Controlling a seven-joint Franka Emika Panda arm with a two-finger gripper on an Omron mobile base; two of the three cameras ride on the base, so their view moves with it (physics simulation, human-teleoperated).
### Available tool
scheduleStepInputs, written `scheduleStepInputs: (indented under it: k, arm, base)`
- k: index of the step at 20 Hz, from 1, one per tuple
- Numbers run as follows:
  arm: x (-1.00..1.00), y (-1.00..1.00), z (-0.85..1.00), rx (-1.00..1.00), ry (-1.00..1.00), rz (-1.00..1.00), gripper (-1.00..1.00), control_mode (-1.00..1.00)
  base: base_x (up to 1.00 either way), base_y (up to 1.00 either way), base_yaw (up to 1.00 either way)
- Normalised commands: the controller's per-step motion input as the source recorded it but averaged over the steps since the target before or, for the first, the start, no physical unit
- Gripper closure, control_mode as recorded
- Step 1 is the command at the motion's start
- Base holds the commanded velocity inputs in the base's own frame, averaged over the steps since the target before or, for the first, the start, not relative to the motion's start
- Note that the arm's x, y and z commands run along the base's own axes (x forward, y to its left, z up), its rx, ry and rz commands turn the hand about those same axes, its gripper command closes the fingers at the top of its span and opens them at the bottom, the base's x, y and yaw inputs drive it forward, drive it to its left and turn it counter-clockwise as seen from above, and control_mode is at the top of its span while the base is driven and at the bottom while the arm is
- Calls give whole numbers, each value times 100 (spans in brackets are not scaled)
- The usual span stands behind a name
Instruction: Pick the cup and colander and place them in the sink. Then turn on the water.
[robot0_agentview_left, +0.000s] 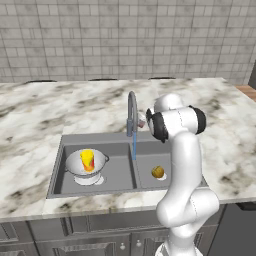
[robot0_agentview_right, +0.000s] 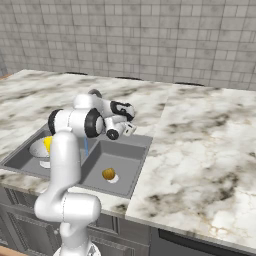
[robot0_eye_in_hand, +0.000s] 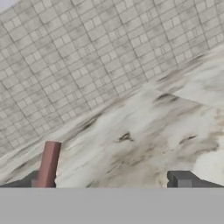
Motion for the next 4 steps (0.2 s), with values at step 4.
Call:
scheduleStepInputs:
  k: [4]
  arm:
    - [0,-78,-46,8,0,-7,-100,-100]
  base:
    - [0,0,0]
